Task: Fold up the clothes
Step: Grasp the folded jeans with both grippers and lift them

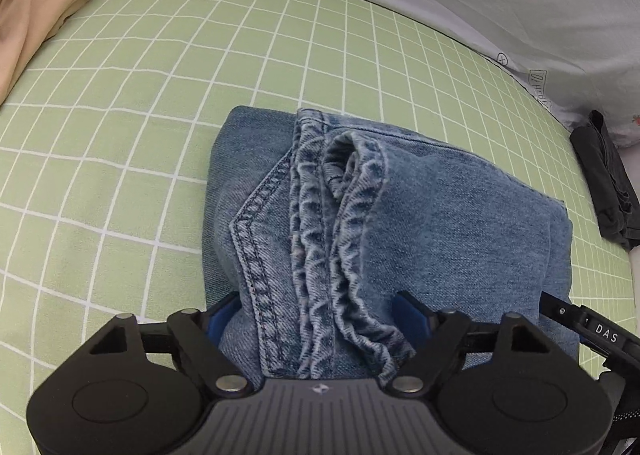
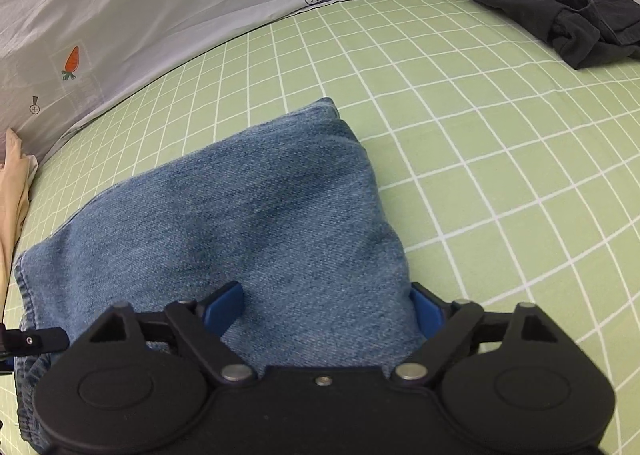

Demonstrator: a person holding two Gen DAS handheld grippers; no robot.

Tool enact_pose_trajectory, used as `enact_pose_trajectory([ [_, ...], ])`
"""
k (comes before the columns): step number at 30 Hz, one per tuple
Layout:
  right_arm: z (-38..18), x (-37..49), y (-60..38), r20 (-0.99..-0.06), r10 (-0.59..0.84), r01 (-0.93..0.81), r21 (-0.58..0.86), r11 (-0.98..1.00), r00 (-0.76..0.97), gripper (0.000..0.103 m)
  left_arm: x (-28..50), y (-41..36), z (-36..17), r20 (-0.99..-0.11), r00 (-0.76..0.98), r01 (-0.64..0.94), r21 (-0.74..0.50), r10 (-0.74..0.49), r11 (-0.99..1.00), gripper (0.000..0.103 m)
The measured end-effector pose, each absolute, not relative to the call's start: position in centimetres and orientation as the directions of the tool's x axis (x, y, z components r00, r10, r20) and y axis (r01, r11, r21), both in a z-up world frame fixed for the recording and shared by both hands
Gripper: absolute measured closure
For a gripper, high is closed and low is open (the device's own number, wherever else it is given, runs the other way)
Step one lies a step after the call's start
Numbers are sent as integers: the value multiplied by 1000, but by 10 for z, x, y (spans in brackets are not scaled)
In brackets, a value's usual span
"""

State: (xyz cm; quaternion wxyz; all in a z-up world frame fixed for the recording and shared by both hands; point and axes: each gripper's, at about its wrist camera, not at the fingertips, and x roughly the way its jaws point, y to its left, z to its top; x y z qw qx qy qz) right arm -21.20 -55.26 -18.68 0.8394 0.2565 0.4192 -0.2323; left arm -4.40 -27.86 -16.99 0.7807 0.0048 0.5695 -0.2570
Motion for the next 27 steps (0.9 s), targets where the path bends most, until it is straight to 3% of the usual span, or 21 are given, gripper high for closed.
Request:
enact_pose_trajectory([
  [2,-179,-219,-553,-799,-177,594,258,762,575,83,-50,-279,-162,-883,252,398,-278,-395,874,65],
  [4,-169,-228,-553,-774,-183,582,275,765,606,86,-55,-277,-153,-880,280,354,-277,-384,893,76],
  [11,-110,-263,-579,-631,-230,504,296,811,741,89,-92,-320,-118,-835,349,390,-283,-425,876,80],
  [27,-55,-360,-782,-444,-435,579,267,770,783,90,-148,-578,-81,-732,220,613,-410,-644,675,80],
])
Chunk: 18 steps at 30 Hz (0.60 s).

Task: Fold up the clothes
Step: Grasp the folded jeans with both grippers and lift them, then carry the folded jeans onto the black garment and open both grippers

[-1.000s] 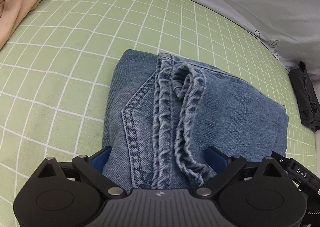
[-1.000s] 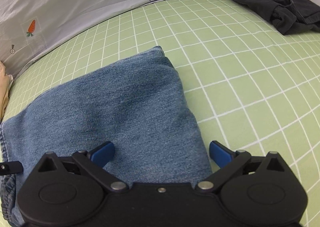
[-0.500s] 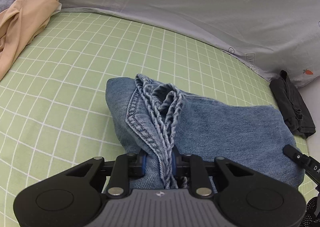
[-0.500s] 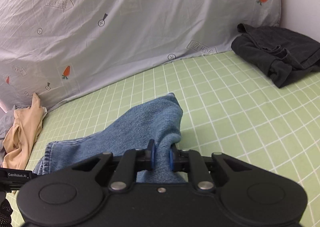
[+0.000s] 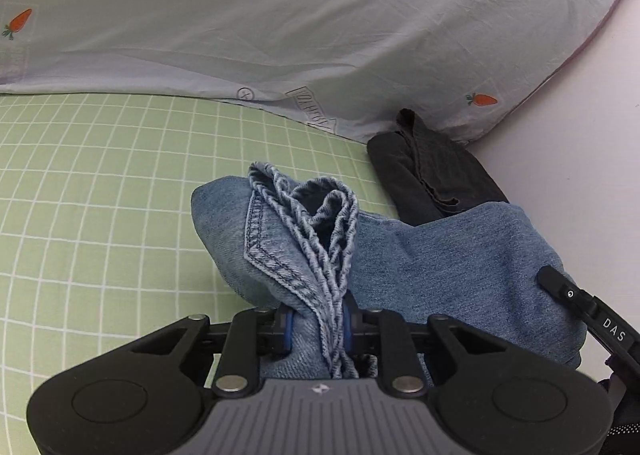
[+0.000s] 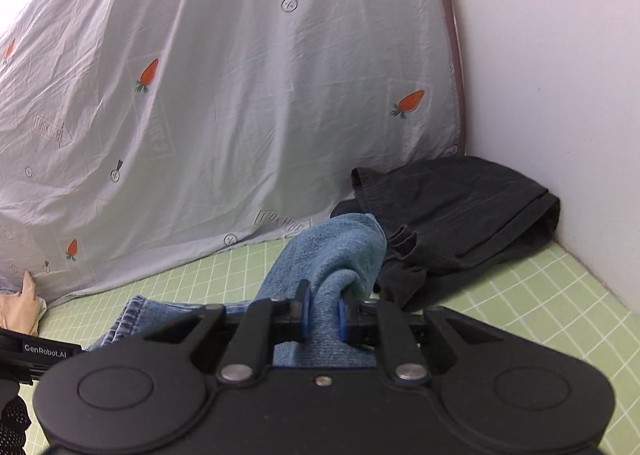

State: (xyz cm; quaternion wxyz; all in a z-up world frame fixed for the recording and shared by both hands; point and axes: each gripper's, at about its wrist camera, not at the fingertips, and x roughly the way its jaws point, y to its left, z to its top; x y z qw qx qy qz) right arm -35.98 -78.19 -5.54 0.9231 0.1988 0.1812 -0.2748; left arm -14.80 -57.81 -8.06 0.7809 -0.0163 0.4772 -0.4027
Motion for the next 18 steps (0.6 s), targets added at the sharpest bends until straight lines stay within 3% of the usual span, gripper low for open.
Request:
enact_pose_trajectory([
  [7,-17,-335,-904,-327,-522,598,200,777,788,90,-118,-696,-54,-644,200,683,-449,-739,576,80],
  [11,-22,-298,-985,-313,-587,650,152,745,747,90,-94,-780,-71,-641,221,731,-390,-735,560,77],
  [15,-88,-245,-1046,-491,-668,765,-4,644,559,85,-71,-841,-144,-757,231,702,-305,-611,644,71],
  [16,-114,-237,-1054,-541,-665,778,-31,627,514,84,-67,-846,-162,-773,241,686,-293,-587,666,64],
  [17,-140,-230,-1061,-587,-658,788,-56,613,471,78,-63,-841,-171,-763,244,677,-309,-599,668,59],
  [18,-155,-228,-1058,-568,-677,784,-86,615,468,74,-60,-833,-178,-746,245,670,-331,-619,665,56],
])
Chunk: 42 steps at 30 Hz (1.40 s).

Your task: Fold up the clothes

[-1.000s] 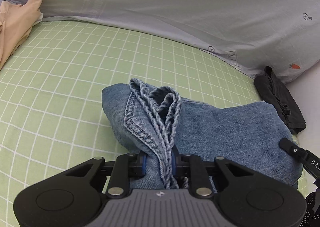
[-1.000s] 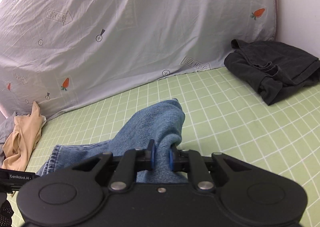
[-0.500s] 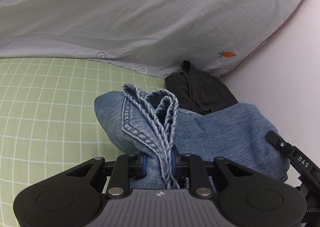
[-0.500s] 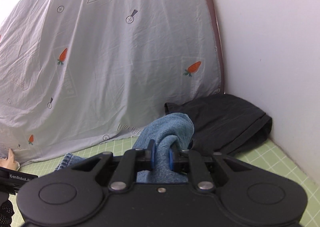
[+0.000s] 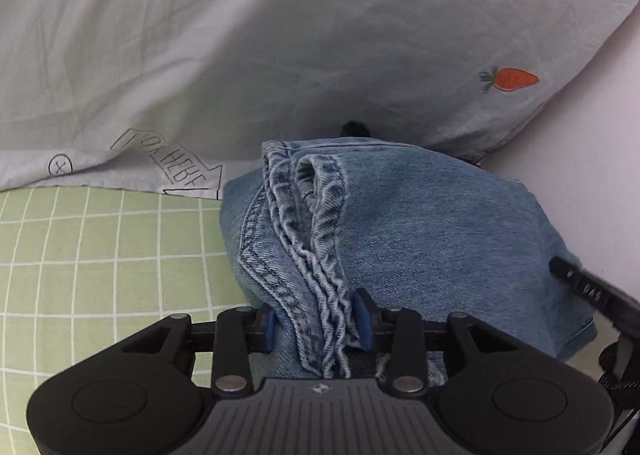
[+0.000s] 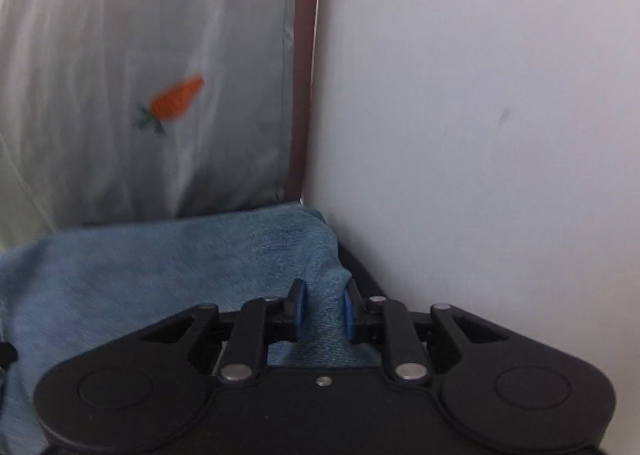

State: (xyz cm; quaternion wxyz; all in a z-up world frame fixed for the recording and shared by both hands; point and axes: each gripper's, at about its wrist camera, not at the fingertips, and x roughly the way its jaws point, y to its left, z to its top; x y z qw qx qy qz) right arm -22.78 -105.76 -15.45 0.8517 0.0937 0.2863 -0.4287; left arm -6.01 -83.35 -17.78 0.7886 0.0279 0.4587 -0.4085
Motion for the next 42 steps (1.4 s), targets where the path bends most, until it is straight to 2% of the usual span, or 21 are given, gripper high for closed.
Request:
enact_pose_trajectory([
  [2,-172,-224,-1044,-508,-722,762,-178,622,471,73,-51,-822,-180,-731,235,668,-357,-641,653,36],
  [3,-173,-219,-1040,-502,-734,754,-219,620,458,72,-47,-819,-179,-727,231,674,-360,-646,645,32],
  [7,-164,-211,-1039,-518,-750,769,-245,591,412,68,-46,-809,-168,-701,249,721,-327,-669,611,31],
  [8,-161,-210,-1038,-521,-753,773,-248,584,402,62,-52,-806,-160,-686,274,739,-298,-674,605,32],
  [9,-156,-211,-1036,-523,-757,779,-249,576,392,50,-58,-804,-153,-671,299,755,-269,-679,599,32],
  [12,-133,-226,-1014,-524,-746,795,-194,574,411,45,-83,-782,-115,-571,341,813,-221,-747,539,30],
  [14,-113,-240,-990,-515,-740,802,-155,576,432,40,-103,-762,-90,-515,358,839,-188,-779,510,16],
  [16,-94,-257,-961,-508,-737,812,-117,572,446,26,-122,-742,-72,-479,381,851,-153,-791,502,4],
  [17,-86,-265,-945,-507,-736,818,-99,566,448,19,-133,-730,-63,-460,392,857,-134,-797,498,3],
  [20,-65,-286,-898,-507,-722,819,-52,572,472,15,-164,-693,-39,-427,398,877,-84,-812,474,0],
  [22,-54,-302,-866,-503,-710,810,-33,586,493,1,-181,-668,-28,-426,389,888,-62,-817,455,0],
  [28,-39,-360,-775,-522,-695,814,-3,581,494,0,-226,-598,-17,-443,413,870,-66,-796,488,0],
  [31,-39,-383,-736,-527,-703,821,-15,571,479,0,-243,-573,-21,-485,412,857,-81,-771,509,0],
  [42,-51,-447,-639,-567,-687,819,-37,573,455,0,-297,-511,-30,-567,340,884,-79,-750,461,0],
])
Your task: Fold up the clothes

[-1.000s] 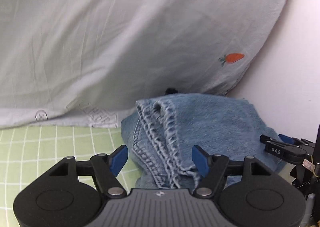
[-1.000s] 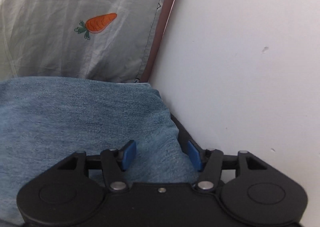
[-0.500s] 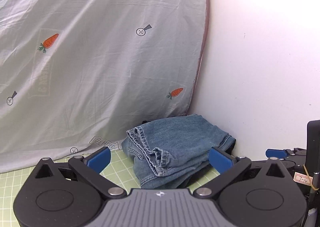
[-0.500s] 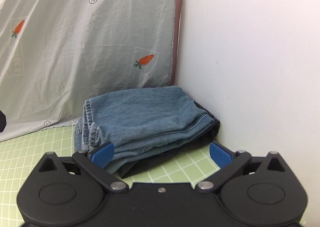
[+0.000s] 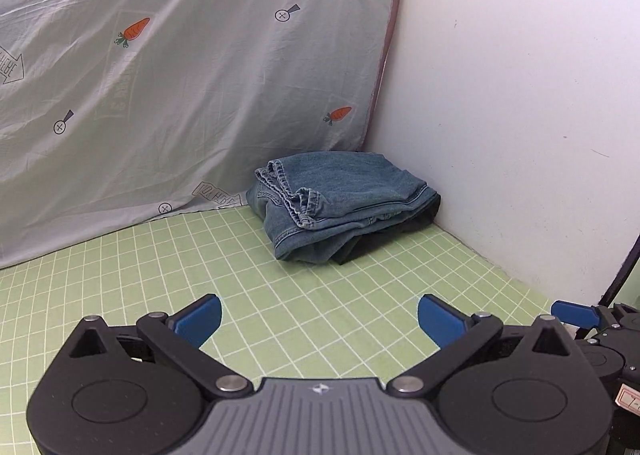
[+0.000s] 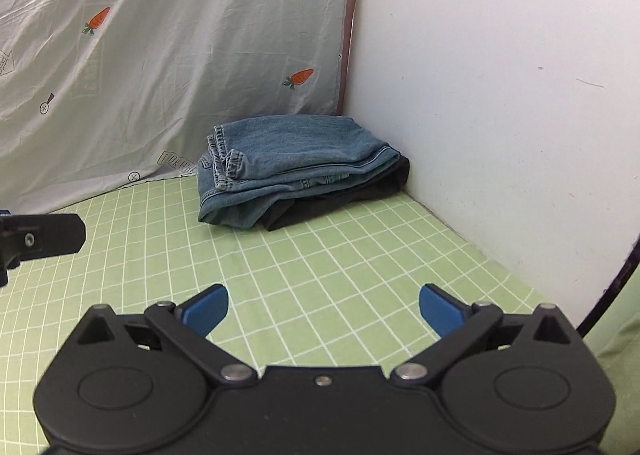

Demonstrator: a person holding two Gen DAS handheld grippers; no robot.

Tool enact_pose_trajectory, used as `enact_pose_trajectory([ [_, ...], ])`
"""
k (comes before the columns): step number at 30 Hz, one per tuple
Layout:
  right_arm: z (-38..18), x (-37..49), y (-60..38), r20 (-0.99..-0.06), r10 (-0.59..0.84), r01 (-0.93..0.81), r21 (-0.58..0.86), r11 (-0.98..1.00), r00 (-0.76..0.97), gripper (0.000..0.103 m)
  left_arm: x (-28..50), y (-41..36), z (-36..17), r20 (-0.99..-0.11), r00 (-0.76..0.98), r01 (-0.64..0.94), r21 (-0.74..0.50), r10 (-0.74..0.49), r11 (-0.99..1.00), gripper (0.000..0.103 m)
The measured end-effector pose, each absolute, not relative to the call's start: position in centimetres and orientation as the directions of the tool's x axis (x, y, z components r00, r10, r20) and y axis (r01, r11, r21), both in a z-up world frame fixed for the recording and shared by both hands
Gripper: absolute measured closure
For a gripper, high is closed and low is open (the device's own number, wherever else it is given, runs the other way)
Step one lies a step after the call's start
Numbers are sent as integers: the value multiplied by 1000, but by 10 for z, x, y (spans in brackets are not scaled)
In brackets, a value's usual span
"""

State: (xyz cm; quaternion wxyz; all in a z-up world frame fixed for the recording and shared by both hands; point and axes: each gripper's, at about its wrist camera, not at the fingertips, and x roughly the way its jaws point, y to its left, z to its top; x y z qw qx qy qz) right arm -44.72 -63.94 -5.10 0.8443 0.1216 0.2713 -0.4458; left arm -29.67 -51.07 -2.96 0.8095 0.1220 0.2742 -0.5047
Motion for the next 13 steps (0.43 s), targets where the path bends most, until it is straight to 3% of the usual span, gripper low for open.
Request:
enact_pose_trajectory([
  [13,-44,-465,-613,-555,-695,824,-31,566,457,0,-318,-477,-23,-559,339,889,-73,-756,452,0],
])
